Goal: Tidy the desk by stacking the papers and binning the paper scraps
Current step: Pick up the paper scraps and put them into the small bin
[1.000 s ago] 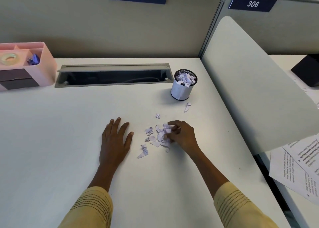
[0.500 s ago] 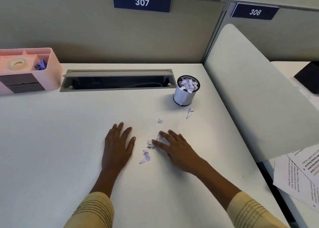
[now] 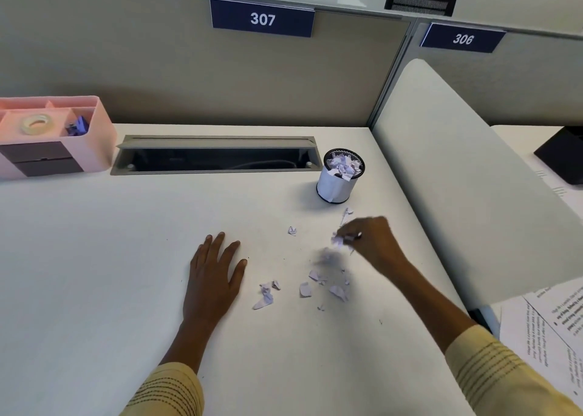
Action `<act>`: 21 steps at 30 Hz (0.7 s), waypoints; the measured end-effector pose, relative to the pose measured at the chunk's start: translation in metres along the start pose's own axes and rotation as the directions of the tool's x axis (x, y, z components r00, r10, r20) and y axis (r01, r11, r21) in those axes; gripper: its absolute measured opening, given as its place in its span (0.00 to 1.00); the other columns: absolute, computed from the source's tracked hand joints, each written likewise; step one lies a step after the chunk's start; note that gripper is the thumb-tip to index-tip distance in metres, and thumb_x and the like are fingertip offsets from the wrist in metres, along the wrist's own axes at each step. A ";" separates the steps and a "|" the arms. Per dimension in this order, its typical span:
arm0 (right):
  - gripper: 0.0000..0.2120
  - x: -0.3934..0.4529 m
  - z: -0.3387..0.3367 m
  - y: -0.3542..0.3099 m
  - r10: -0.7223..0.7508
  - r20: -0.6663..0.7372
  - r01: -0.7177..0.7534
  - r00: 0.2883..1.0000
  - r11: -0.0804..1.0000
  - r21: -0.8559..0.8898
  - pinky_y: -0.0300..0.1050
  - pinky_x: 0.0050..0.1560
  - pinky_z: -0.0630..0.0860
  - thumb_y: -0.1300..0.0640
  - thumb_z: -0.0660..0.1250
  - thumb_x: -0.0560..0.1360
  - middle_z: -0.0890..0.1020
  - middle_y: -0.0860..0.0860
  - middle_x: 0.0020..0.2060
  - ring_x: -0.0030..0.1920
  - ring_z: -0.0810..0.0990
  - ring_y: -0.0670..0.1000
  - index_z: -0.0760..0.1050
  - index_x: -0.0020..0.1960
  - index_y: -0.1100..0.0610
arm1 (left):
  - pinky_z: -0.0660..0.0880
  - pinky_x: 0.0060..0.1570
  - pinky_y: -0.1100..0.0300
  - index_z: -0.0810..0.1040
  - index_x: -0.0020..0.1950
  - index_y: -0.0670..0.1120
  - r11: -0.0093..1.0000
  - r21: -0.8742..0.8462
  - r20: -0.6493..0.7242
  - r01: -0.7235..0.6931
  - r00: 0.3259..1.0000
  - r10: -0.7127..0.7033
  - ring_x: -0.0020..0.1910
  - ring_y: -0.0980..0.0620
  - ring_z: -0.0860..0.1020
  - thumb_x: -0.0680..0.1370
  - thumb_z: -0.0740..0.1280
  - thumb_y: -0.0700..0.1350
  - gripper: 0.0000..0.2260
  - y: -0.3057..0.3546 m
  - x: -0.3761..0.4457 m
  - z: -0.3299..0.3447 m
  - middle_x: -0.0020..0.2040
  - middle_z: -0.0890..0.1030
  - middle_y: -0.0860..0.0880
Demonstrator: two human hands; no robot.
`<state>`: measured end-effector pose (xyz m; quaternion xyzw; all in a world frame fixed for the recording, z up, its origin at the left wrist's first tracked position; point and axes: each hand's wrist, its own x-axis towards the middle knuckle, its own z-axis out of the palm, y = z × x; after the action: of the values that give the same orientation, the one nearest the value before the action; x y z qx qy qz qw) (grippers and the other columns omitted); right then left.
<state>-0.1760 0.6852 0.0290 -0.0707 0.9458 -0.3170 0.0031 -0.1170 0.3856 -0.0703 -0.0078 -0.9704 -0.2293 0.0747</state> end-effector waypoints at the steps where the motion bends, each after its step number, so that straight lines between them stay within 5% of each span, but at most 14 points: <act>1: 0.04 0.012 -0.014 -0.006 0.008 -0.042 -0.006 0.999 0.999 0.036 0.37 0.37 0.76 0.68 0.73 0.67 0.83 0.50 0.34 0.28 0.78 0.39 0.84 0.39 0.61 | 0.62 0.69 0.45 0.74 0.67 0.49 1.000 -0.004 -0.002 0.002 1.000 -0.002 0.73 0.42 0.64 0.78 0.52 0.59 0.24 0.000 0.000 0.000 0.72 0.68 0.44; 7: 0.06 0.089 -0.058 -0.021 0.009 -0.298 -0.011 0.954 1.000 -0.008 0.26 0.33 0.66 0.69 0.71 0.68 0.85 0.61 0.37 0.30 0.78 0.37 0.83 0.43 0.65 | 0.63 0.69 0.45 0.74 0.67 0.48 1.000 0.004 0.001 -0.004 1.000 0.004 0.73 0.42 0.64 0.79 0.48 0.62 0.27 0.000 0.000 -0.001 0.72 0.69 0.44; 10: 0.08 0.118 -0.054 -0.016 0.003 -0.251 -0.029 0.968 0.995 -0.098 0.28 0.33 0.64 0.69 0.70 0.68 0.85 0.61 0.43 0.40 0.81 0.55 0.83 0.46 0.64 | 0.62 0.69 0.46 0.74 0.67 0.49 1.000 0.001 -0.001 -0.003 1.000 0.003 0.73 0.42 0.64 0.79 0.46 0.63 0.28 0.000 0.000 0.000 0.72 0.68 0.45; 12: 0.09 0.125 -0.052 -0.014 -0.024 -0.174 0.000 0.984 0.991 -0.137 0.25 0.33 0.65 0.67 0.70 0.69 0.85 0.60 0.44 0.43 0.82 0.55 0.84 0.48 0.62 | 0.62 0.70 0.46 0.74 0.67 0.49 1.000 -0.004 -0.008 0.001 1.000 -0.001 0.73 0.43 0.64 0.78 0.50 0.61 0.25 0.001 0.000 0.000 0.72 0.68 0.45; 16: 0.12 0.117 -0.061 -0.016 0.020 -0.239 0.023 0.971 0.984 0.176 0.22 0.42 0.70 0.68 0.71 0.68 0.83 0.53 0.49 0.47 0.80 0.47 0.83 0.50 0.60 | 0.61 0.70 0.47 0.74 0.67 0.48 1.000 0.001 -0.022 -0.006 1.000 0.006 0.73 0.43 0.64 0.78 0.52 0.58 0.24 0.001 0.000 0.000 0.72 0.69 0.45; 18: 0.11 0.106 -0.061 -0.008 0.130 -0.364 0.009 0.922 0.934 0.357 0.32 0.49 0.75 0.66 0.71 0.68 0.84 0.51 0.47 0.45 0.81 0.46 0.83 0.49 0.58 | 0.61 0.70 0.47 0.74 0.67 0.48 1.000 0.002 -0.025 -0.010 1.000 0.010 0.73 0.43 0.64 0.78 0.52 0.58 0.24 0.001 0.000 0.000 0.72 0.69 0.44; 21: 0.12 0.087 -0.043 0.017 0.321 -0.498 -0.163 0.806 0.928 0.334 0.33 0.46 0.73 0.66 0.65 0.70 0.85 0.54 0.44 0.39 0.79 0.46 0.83 0.48 0.54 | 0.60 0.71 0.48 0.74 0.67 0.49 1.000 0.001 -0.025 -0.004 1.000 0.004 0.73 0.44 0.63 0.78 0.53 0.58 0.23 0.001 0.000 0.001 0.73 0.68 0.45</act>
<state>-0.2667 0.7126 0.0559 0.1455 0.8550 -0.4489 -0.2149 -0.1170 0.3866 -0.0707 -0.0068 -0.9695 -0.2289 0.0871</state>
